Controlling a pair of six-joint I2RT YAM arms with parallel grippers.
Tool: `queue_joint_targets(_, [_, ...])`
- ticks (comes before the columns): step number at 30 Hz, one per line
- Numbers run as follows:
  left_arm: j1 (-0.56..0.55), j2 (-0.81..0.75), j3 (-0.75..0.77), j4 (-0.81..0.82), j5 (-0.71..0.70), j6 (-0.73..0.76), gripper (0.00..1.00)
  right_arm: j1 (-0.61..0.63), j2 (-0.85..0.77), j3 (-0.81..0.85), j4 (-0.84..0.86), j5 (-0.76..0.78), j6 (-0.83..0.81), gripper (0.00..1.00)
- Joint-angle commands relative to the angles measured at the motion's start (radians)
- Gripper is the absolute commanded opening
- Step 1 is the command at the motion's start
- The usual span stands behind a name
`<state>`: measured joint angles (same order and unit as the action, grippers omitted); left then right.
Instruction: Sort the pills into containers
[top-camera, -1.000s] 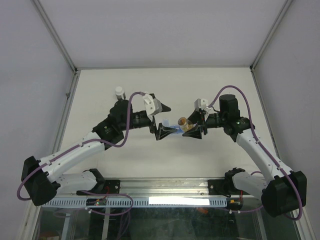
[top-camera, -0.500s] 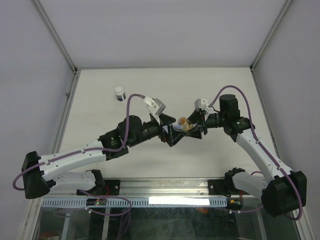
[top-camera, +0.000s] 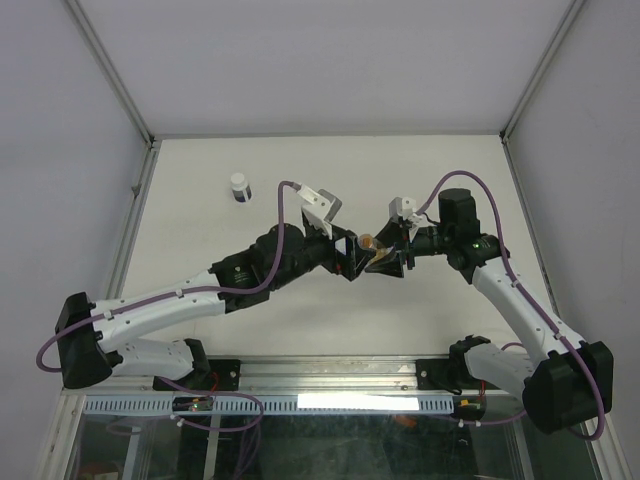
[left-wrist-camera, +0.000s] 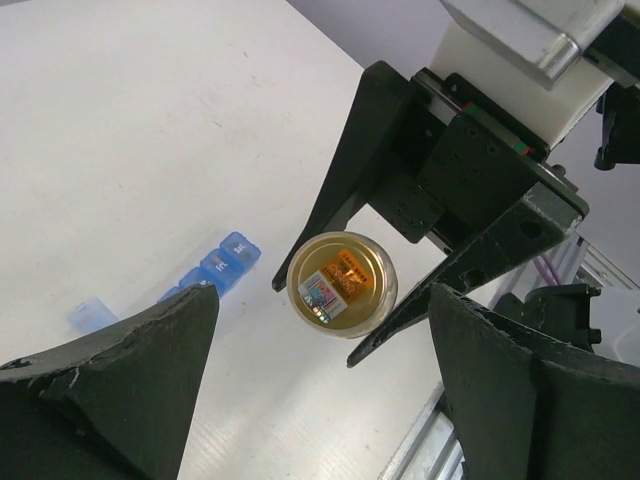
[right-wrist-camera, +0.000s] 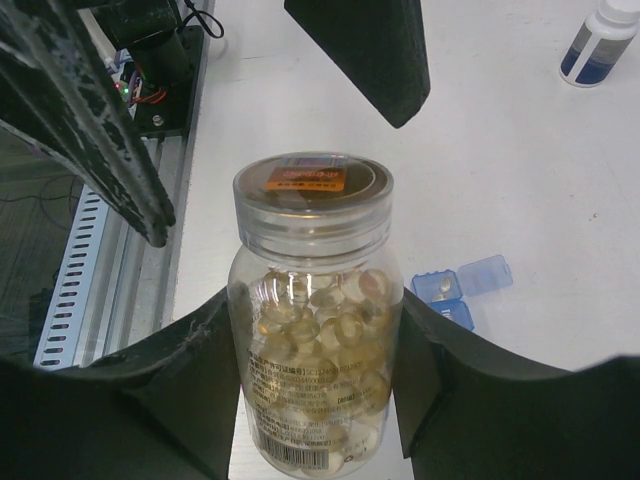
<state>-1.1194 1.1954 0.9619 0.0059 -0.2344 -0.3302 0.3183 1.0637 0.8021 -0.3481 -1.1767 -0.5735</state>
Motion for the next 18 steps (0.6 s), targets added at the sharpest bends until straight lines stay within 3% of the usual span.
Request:
queue_joint_targets(1, [-0.006,0.016,0.069,0.012,-0.001,-0.007,0.87,-0.004,-0.002,0.030,0.044,-0.038,0.006,0.00])
queue_joint_targets(13, [-0.005,0.069,0.119,-0.014,0.011,0.019,0.63,-0.005,-0.002,0.028,0.045,-0.037,0.008,0.00])
queue_joint_targets(18, [-0.004,0.077,0.128,-0.024,0.047,0.039,0.35,-0.005,-0.002,0.028,0.046,-0.037,0.008,0.00])
